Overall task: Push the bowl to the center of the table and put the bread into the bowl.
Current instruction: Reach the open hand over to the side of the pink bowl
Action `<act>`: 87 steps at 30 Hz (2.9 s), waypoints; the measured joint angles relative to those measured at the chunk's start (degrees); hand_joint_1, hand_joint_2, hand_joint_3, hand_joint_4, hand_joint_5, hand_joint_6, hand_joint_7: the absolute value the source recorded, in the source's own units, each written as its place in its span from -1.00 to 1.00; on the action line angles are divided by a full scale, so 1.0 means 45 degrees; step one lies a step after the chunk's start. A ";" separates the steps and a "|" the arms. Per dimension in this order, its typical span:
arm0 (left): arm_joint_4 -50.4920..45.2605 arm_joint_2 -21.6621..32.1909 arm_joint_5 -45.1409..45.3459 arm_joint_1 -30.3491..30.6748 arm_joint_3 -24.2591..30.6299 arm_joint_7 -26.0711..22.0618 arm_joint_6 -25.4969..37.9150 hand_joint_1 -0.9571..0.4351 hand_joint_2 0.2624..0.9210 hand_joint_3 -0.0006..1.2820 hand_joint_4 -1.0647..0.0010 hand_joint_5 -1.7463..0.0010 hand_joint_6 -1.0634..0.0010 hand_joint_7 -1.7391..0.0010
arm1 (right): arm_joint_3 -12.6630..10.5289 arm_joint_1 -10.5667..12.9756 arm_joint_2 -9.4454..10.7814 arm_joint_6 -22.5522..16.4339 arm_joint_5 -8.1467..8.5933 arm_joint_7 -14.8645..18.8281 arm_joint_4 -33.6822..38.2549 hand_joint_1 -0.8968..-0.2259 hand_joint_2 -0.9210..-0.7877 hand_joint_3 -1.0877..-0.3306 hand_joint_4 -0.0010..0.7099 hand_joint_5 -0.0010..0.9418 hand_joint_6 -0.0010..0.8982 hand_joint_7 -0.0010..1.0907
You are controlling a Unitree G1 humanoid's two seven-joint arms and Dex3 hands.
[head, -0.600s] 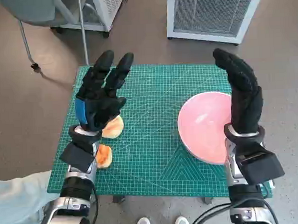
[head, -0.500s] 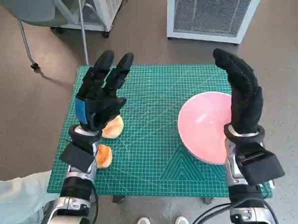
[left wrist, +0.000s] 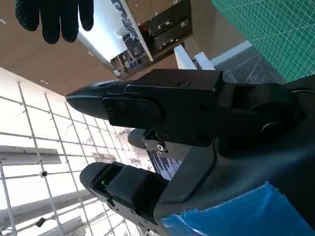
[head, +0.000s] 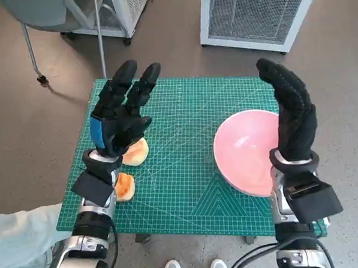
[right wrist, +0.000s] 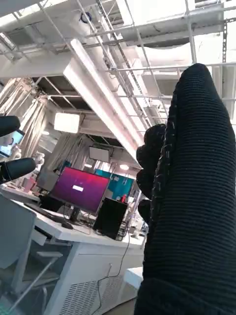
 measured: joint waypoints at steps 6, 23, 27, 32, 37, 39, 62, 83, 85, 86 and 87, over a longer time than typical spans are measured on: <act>-0.0001 -0.0018 0.0040 0.0001 -0.0016 0.0101 0.0000 -0.13 1.00 -0.98 0.12 1.00 -0.02 1.00 | -0.0220 0.0088 -0.0243 -0.0115 0.0109 0.0068 0.0132 0.51 -1.00 0.21 -0.32 -0.99 -1.00 0.14; -0.0001 -0.0016 0.0141 0.0110 -0.0018 0.0353 -0.0004 -0.12 1.00 -0.98 0.13 1.00 -0.02 1.00 | -0.2200 0.0255 -0.2088 -0.0440 -0.1900 -0.3877 0.4682 0.53 -1.00 0.18 -0.34 -0.99 -0.99 0.16; 0.0002 -0.0009 0.0114 0.0120 -0.0008 0.0340 -0.0006 -0.12 1.00 -0.98 0.13 1.00 -0.02 1.00 | -0.2286 0.0462 -0.2242 -0.0567 -0.1873 -0.4164 0.5321 0.67 -1.00 0.04 -0.38 -1.00 -1.00 0.16; 0.0024 -0.0005 0.0045 0.0120 -0.0008 0.0267 -0.0006 -0.12 1.00 -0.97 0.13 1.00 -0.02 1.00 | -0.2321 0.0883 -0.2230 -0.0733 -0.1813 -0.4435 0.5878 0.72 -1.00 -0.04 -0.35 -0.98 -1.00 0.11; 0.0036 0.0001 -0.0018 0.0120 -0.0007 0.0170 -0.0003 -0.12 1.00 -0.97 0.14 1.00 -0.01 1.00 | -0.2397 0.1031 -0.2165 -0.0812 -0.1376 -0.4384 0.6547 0.71 -1.00 -0.08 -0.33 -0.98 -0.99 0.10; 0.0036 0.0011 -0.0019 0.0119 -0.0003 0.0137 -0.0001 -0.12 1.00 -0.97 0.14 1.00 -0.01 1.00 | -0.2440 0.1034 -0.2132 -0.0889 -0.1134 -0.4152 0.6849 0.71 -1.00 -0.09 -0.33 -0.98 -0.99 0.10; -0.0177 0.0297 -0.0010 0.0199 0.0171 0.0071 0.0308 -0.10 1.00 -0.97 0.15 1.00 -0.01 1.00 | -0.2663 0.0442 -0.0614 0.0062 0.1214 -0.0926 0.8708 0.68 -1.00 -0.30 -0.33 -0.99 -0.95 0.01; -0.0761 0.0675 0.0238 0.0651 0.0306 0.0226 0.0529 -0.11 1.00 -0.97 0.15 1.00 0.00 1.00 | -0.2807 -0.1719 0.0623 0.1146 0.1924 0.0644 0.9287 0.56 -1.00 -0.34 -0.44 -0.99 -0.92 -0.05; -0.0809 0.0708 0.0248 0.0679 0.0344 0.0226 0.0531 -0.12 1.00 -0.97 0.15 1.00 0.00 1.00 | -0.2914 -0.1981 0.0664 0.1274 0.2074 0.0796 0.9403 0.57 -1.00 -0.34 -0.43 -0.99 -0.91 -0.05; -0.0819 0.0726 0.0251 0.0685 0.0357 0.0226 0.0532 -0.12 1.00 -0.97 0.15 1.00 0.00 1.00 | -0.2954 -0.2081 0.0684 0.1344 0.2110 0.0856 0.9451 0.58 -1.00 -0.34 -0.43 -0.99 -0.91 -0.05; -0.0824 0.0755 0.0254 0.0694 0.0383 0.0226 0.0535 -0.12 1.00 -0.97 0.15 1.00 0.00 1.00 | -0.3022 -0.2220 0.0723 0.1431 0.2177 0.0961 0.9520 0.59 -1.00 -0.33 -0.42 -0.99 -0.90 -0.06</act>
